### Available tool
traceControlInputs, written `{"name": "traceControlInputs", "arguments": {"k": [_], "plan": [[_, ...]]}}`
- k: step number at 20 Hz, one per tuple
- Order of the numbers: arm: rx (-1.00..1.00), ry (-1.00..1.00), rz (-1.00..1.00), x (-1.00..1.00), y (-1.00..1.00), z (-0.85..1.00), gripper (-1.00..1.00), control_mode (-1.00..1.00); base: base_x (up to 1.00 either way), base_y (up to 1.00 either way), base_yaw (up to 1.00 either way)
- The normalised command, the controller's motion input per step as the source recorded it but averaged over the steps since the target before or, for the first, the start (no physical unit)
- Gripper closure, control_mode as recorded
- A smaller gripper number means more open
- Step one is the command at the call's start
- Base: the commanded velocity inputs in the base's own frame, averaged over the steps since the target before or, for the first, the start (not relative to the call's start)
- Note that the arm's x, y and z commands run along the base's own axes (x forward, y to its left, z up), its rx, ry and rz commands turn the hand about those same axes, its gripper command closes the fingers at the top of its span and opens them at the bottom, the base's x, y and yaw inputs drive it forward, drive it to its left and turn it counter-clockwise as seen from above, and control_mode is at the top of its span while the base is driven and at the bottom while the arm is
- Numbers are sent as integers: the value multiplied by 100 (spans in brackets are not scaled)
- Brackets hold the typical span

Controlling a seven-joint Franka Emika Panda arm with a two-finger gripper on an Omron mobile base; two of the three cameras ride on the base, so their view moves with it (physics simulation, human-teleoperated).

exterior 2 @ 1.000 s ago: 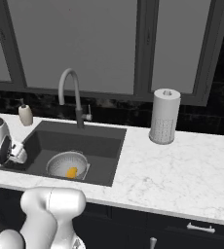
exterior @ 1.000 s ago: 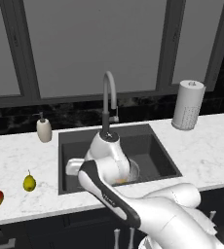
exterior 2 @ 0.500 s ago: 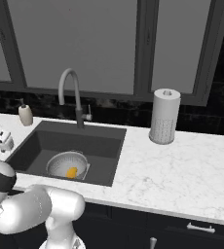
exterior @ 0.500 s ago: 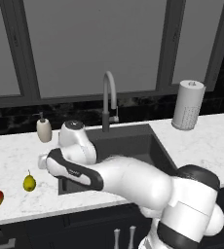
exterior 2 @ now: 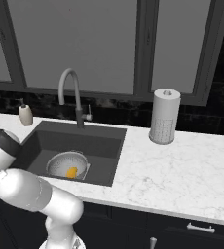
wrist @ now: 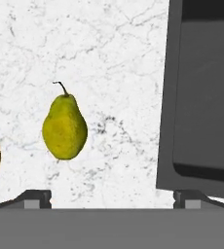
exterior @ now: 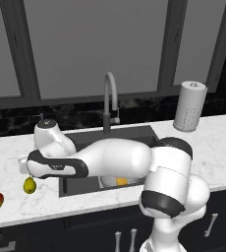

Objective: Put the colander in the sink, put the pear, mango, mango in the colander, and turn on the sink faucet and pour water over the colander.

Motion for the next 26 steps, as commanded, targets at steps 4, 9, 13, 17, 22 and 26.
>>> {"name": "traceControlInputs", "arguments": {"k": [4, 9, 13, 17, 22, 26], "plan": [[0, 4, 0, -1, 8, 0, -100, -100, 0, 0, 0], [0, 1, 0, -9, 0, -21, -100, -100, 0, 0, 0], [0, 0, -2, 6, 4, -33, -100, -100, 0, 0, 0], [0, 0, -2, 20, 13, -31, -100, -100, 0, 0, 0], [2, 0, -3, 14, 15, -26, -100, -100, 0, 0, 0], [3, 2, -1, 17, 26, -14, -100, -100, 0, 0, 0]]}}
